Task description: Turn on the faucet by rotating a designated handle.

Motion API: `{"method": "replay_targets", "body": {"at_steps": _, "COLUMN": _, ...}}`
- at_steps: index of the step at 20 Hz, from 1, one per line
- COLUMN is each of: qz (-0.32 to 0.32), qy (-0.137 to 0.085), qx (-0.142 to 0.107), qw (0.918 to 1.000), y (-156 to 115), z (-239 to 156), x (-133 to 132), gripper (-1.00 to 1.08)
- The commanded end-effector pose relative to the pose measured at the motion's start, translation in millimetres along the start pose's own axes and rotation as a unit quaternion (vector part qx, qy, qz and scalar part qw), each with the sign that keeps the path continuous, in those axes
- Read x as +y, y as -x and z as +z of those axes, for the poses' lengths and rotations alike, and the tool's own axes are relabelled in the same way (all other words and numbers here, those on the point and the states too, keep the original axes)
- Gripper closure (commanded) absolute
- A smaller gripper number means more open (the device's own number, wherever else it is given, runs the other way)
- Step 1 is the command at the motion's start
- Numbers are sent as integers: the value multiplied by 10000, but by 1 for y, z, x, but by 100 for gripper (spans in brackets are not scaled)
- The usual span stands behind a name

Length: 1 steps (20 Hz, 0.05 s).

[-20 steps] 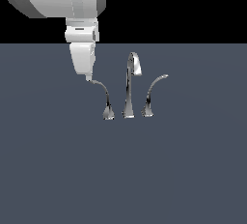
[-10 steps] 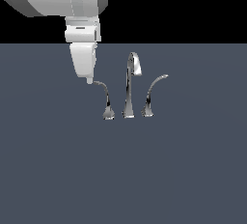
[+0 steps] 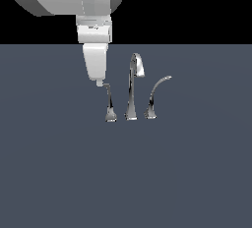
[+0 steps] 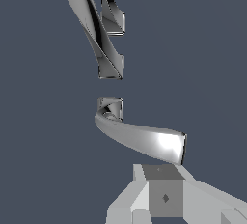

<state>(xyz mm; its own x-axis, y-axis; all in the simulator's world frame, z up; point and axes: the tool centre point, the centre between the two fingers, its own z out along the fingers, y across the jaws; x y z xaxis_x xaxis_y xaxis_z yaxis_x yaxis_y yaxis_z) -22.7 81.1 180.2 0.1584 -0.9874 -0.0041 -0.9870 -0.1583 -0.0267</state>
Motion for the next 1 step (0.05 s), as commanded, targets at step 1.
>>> {"method": "replay_targets", "body": {"at_steps": 1, "qz": 182, "qy": 132, "qx": 22, "qw": 9997, "y": -27, "z": 9, "x": 12, "gripper": 108}}
